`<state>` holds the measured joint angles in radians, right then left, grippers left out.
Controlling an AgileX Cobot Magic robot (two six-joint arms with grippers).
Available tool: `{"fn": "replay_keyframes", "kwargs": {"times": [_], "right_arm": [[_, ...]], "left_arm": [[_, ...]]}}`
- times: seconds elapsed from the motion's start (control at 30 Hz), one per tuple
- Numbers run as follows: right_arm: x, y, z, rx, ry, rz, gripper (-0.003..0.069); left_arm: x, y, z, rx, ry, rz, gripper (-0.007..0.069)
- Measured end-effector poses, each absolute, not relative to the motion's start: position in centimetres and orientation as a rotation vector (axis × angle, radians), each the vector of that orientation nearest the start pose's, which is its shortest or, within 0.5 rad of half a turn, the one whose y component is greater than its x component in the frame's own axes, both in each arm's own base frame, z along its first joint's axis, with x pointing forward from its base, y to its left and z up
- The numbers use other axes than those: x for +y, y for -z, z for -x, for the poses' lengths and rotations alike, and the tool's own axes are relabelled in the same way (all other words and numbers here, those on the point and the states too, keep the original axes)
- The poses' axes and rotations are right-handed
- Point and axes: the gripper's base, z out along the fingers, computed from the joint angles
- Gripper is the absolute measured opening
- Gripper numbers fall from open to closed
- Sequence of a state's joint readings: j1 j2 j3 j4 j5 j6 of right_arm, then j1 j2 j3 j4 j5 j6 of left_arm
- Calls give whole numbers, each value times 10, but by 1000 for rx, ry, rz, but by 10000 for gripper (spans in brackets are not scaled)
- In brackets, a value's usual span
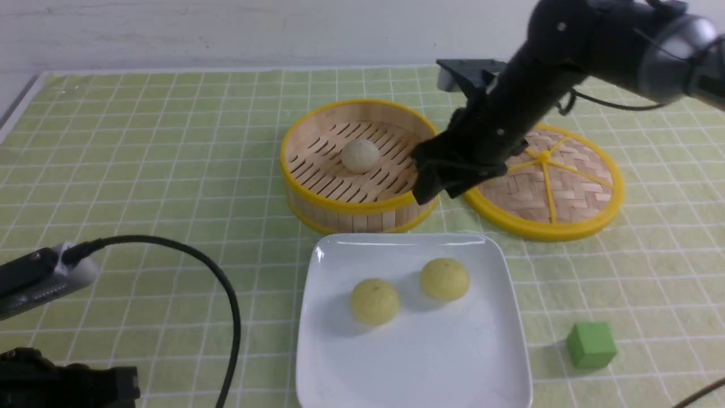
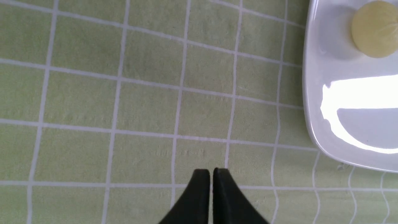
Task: Put the steamed buns into the plate on the green tablecloth.
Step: 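Reach toward a bun in the bamboo steamer with the right gripper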
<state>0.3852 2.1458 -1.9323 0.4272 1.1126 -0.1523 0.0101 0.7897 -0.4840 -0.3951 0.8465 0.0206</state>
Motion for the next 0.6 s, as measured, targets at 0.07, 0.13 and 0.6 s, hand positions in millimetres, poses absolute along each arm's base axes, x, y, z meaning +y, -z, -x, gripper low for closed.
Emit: {"fn": "replay_keyframes", "kwargs": {"times": [0.07,0.13,0.6], "right_arm": [[212,-248,-431,2751,-649,578,420],[220,-246,-448,2741,-660,569,417],[242,-220,-499,2572,-708,505,411]], "left_arm": [[-25,-243,-124,2588,466,229,55],[-25,-243,-124,2586,465,230,64],[-25,-244,-124,2581,463,230,94]]}}
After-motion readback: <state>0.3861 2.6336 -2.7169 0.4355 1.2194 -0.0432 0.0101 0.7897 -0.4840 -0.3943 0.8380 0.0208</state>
